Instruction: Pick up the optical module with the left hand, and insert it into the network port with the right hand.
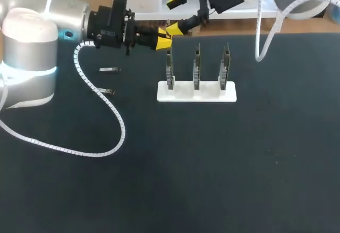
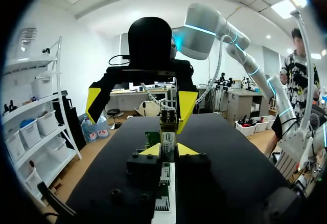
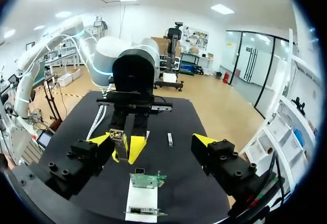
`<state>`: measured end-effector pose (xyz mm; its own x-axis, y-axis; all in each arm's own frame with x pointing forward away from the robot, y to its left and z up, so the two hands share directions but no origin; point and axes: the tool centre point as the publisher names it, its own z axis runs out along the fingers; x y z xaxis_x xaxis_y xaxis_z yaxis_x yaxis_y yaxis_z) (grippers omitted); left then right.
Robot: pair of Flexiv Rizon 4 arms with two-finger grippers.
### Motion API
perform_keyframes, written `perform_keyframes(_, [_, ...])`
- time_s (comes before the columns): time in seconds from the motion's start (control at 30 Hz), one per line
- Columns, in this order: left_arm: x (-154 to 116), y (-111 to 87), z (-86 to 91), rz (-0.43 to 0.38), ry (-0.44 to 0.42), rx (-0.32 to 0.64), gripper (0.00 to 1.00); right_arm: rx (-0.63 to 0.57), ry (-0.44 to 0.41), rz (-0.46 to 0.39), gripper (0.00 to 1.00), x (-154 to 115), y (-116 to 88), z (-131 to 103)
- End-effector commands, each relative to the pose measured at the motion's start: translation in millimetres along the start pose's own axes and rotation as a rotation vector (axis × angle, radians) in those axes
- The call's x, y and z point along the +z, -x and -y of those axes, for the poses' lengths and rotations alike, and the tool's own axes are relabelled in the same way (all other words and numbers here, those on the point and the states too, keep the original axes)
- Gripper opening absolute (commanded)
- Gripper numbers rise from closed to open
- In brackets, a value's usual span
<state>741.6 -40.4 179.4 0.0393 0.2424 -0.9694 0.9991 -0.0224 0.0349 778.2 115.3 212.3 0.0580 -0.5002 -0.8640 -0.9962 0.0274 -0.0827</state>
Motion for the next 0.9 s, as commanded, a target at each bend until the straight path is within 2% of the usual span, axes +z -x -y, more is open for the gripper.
perform_keyframes(0.03, [1.6,1.9,-2.0,-0.004,-0.006,0.000,0.00,0.010,-0.017,-0.002,1.00,7.2,1.6,-10.1])
perform_keyframes(0.17, [1.6,1.9,-2.0,-0.004,-0.006,0.000,0.00,0.092,-0.026,-0.129,1.00,-14.1,3.1,-36.6])
perform_keyframes(0.23, [1.6,1.9,-2.0,-0.004,-0.006,0.000,0.00,0.103,-0.084,-0.123,1.00,-34.1,-0.3,-51.8])
perform_keyframes(0.3, [1.6,1.9,-2.0,-0.004,-0.006,0.000,0.00,0.115,-0.114,-0.128,1.00,-43.7,-2.9,-56.6])
perform_keyframes(0.47, [1.6,1.9,-2.0,-0.004,-0.006,0.000,0.00,0.072,-0.097,-0.107,1.00,-36.9,2.5,-52.2])
perform_keyframes(0.73, [1.6,1.9,-2.0,-0.004,-0.006,0.000,0.00,0.064,-0.081,-0.056,1.00,-31.9,-8.3,-47.6])
perform_keyframes(0.9, [1.6,1.9,-2.0,-0.004,-0.006,0.000,0.00,0.024,-0.053,-0.046,1.00,-26.5,-4.0,-36.8])
